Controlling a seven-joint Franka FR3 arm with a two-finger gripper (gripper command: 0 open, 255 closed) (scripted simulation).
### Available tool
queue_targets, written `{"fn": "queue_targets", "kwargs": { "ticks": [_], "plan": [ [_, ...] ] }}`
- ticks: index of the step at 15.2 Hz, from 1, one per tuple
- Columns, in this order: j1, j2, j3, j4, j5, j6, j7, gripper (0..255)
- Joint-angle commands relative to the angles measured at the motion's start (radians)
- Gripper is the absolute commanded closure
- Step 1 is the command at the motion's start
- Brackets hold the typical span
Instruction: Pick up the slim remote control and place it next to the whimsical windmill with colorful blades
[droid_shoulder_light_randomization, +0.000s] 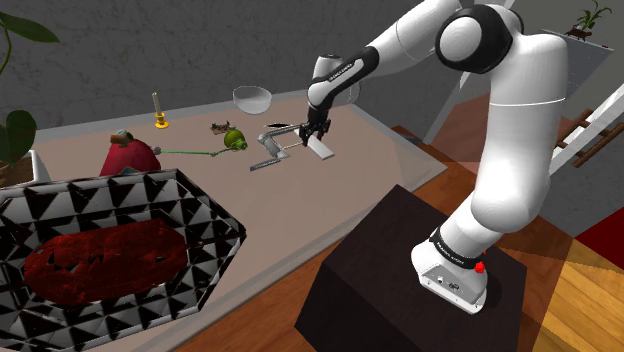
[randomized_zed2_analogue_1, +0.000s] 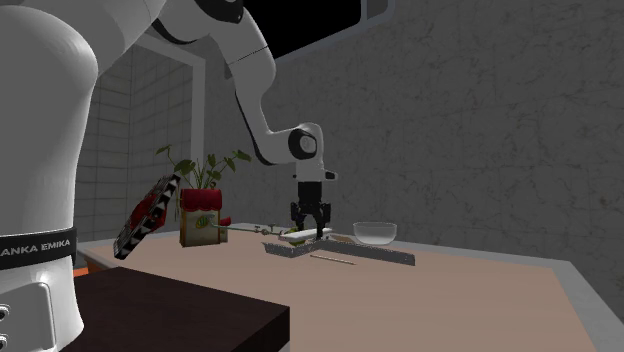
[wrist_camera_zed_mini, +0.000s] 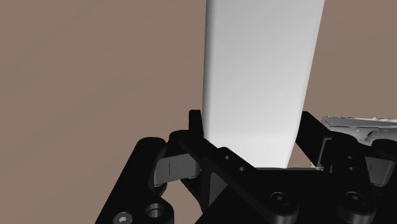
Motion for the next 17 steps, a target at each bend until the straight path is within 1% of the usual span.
{"fn": "queue_targets", "kwargs": {
  "ticks": [1,17],
  "plan": [
    [0.0,-0.018,-0.001,0.003,-0.001,-0.021,0.0,255],
    [0.004,-0.16,-0.005,0.03,-0.009,-0.19,0.004,255]
  ]
}}
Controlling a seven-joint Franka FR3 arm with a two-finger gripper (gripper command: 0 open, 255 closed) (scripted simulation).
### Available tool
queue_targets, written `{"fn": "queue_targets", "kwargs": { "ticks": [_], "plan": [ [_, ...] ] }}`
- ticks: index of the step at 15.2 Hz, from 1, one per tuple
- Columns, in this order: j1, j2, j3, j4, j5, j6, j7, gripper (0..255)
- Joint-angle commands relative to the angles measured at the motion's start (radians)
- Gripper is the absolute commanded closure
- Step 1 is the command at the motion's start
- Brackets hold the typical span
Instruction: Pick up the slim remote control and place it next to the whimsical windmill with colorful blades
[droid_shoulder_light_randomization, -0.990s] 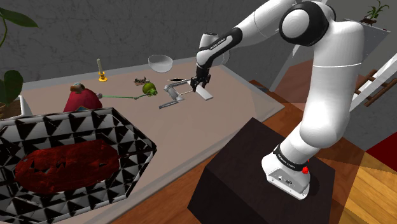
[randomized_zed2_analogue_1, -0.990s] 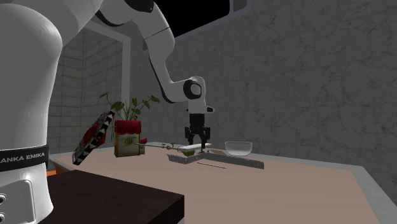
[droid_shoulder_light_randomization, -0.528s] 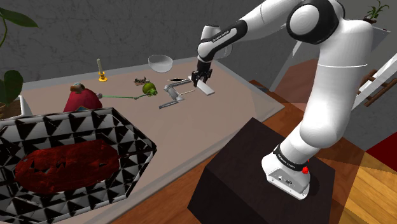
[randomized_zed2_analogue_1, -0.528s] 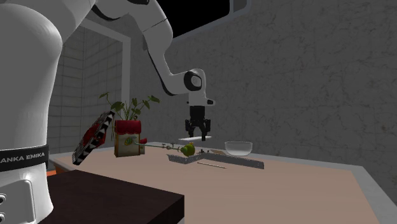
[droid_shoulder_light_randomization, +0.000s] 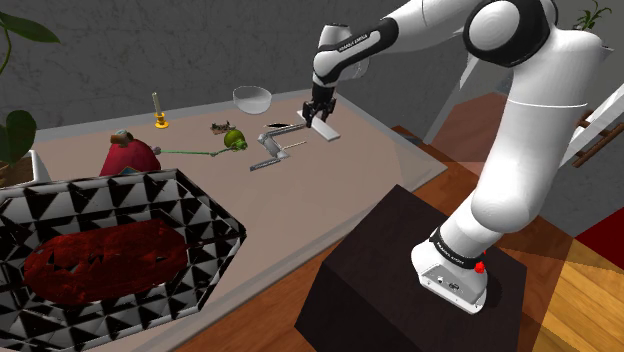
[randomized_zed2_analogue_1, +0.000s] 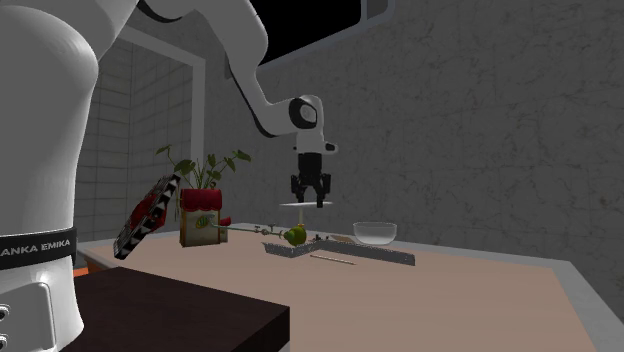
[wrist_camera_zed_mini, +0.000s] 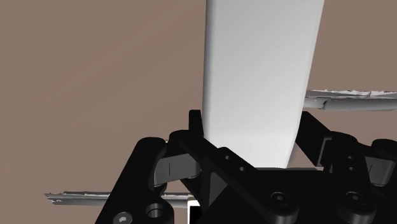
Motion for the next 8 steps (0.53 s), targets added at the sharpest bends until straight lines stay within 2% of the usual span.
{"fn": "queue_targets", "kwargs": {
  "ticks": [1,8],
  "plan": [
    [0.0,-0.017,-0.001,0.006,-0.001,-0.023,0.0,255],
    [0.001,-0.066,-0.002,0.037,-0.004,-0.103,0.001,255]
  ]
}}
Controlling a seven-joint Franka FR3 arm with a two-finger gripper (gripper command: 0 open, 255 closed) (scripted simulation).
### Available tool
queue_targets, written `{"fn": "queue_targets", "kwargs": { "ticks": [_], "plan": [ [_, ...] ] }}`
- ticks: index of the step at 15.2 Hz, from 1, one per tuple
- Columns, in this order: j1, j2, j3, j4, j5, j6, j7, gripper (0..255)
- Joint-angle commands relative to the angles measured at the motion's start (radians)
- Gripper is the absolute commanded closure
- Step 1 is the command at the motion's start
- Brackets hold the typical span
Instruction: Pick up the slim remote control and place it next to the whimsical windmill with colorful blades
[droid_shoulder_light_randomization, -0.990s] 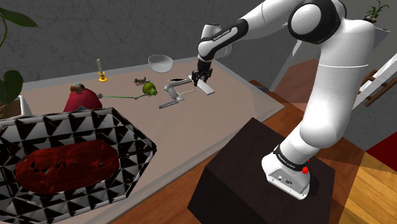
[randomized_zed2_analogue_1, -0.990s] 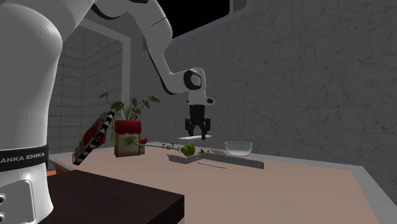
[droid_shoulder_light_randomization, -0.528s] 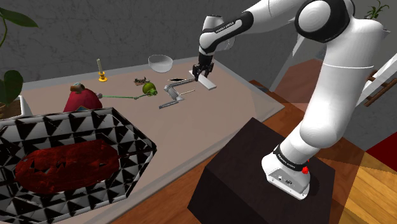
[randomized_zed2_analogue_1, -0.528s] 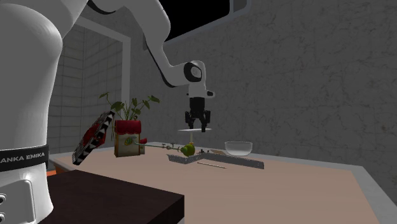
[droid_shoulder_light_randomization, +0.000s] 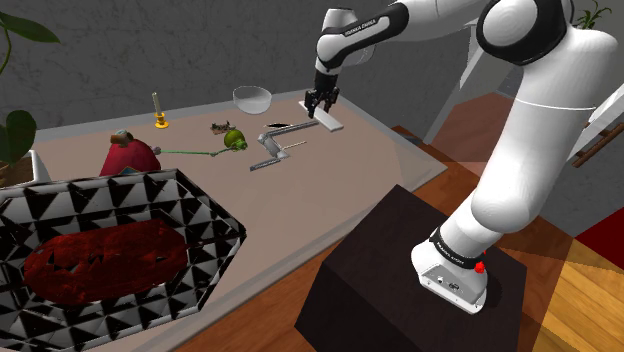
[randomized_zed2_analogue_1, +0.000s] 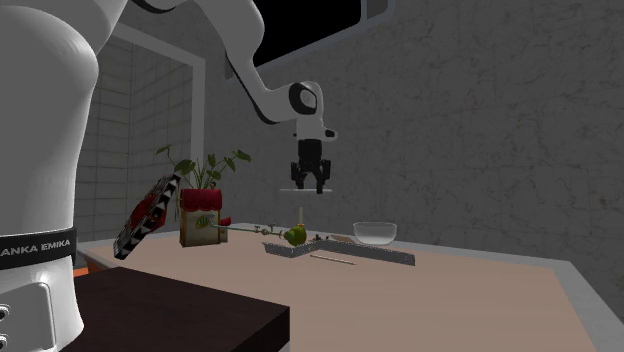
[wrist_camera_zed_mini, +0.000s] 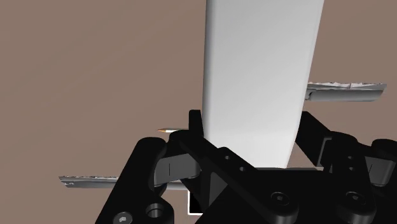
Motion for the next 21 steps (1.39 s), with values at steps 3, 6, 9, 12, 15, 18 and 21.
{"fn": "queue_targets", "kwargs": {
  "ticks": [3,6,9,12,15,18,21],
  "plan": [
    [0.0,-0.024,-0.001,0.025,-0.001,-0.049,0.0,255],
    [0.0,-0.04,-0.001,0.044,-0.002,-0.084,0.001,255],
    [0.001,-0.056,-0.001,0.065,-0.003,-0.12,0.001,255],
    [0.001,-0.069,-0.001,0.087,-0.004,-0.157,0.001,255],
    [0.001,-0.081,-0.002,0.112,-0.004,-0.194,0.001,255],
    [0.001,-0.091,-0.002,0.14,-0.005,-0.231,0.002,255],
    [0.001,-0.099,-0.002,0.169,-0.005,-0.269,0.002,255]
  ]
}}
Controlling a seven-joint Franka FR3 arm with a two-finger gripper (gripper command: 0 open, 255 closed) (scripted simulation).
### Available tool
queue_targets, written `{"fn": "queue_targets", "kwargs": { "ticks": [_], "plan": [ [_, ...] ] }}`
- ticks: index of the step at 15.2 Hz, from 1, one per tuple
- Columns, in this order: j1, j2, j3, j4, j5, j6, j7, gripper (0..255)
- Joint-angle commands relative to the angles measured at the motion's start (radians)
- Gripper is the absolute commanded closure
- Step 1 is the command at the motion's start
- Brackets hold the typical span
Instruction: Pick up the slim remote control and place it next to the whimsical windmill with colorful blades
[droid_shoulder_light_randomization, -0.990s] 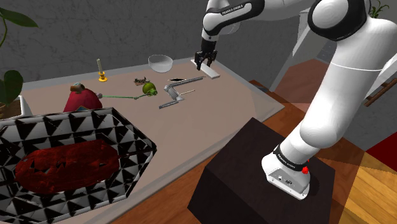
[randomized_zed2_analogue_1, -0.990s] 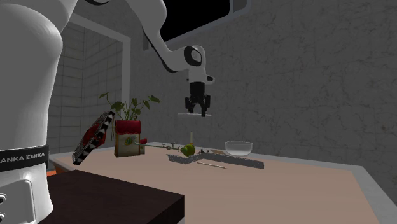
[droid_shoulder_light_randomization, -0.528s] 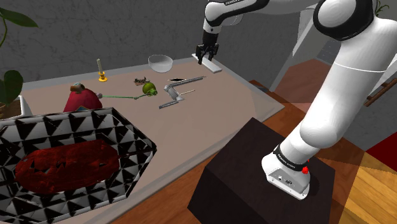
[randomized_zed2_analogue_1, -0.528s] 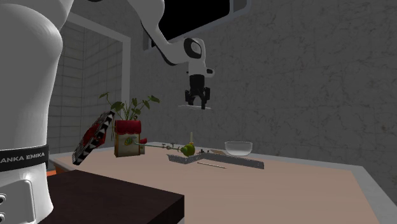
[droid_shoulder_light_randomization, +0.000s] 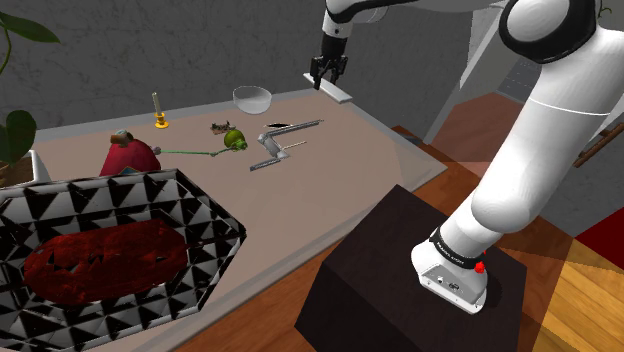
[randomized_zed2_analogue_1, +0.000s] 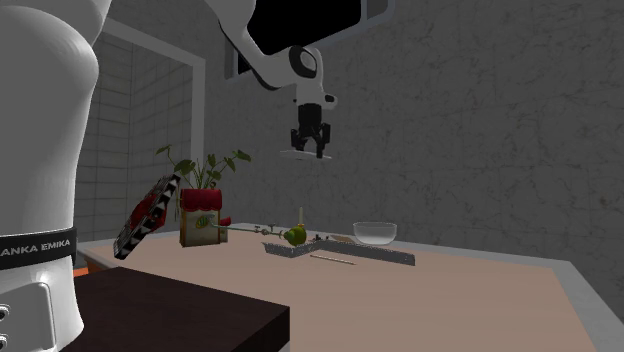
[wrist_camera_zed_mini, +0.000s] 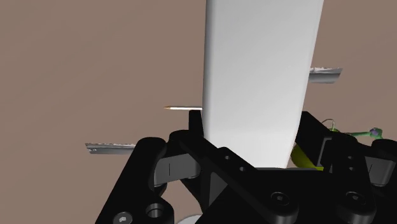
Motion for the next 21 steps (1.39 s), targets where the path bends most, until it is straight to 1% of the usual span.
{"fn": "queue_targets", "kwargs": {
  "ticks": [1,5,6,14,21],
  "plan": [
    [-0.001,-0.004,-0.001,0.023,0.0,-0.027,-0.001,255],
    [-0.001,-0.011,-0.001,0.067,0.0,-0.078,-0.001,255],
    [-0.001,-0.011,-0.001,0.068,0.0,-0.079,-0.001,255],
    [0.105,-0.018,0.071,0.06,-0.013,-0.08,0.178,255],
    [0.198,0.024,0.132,0.119,-0.026,-0.097,0.334,255]
  ]
}}
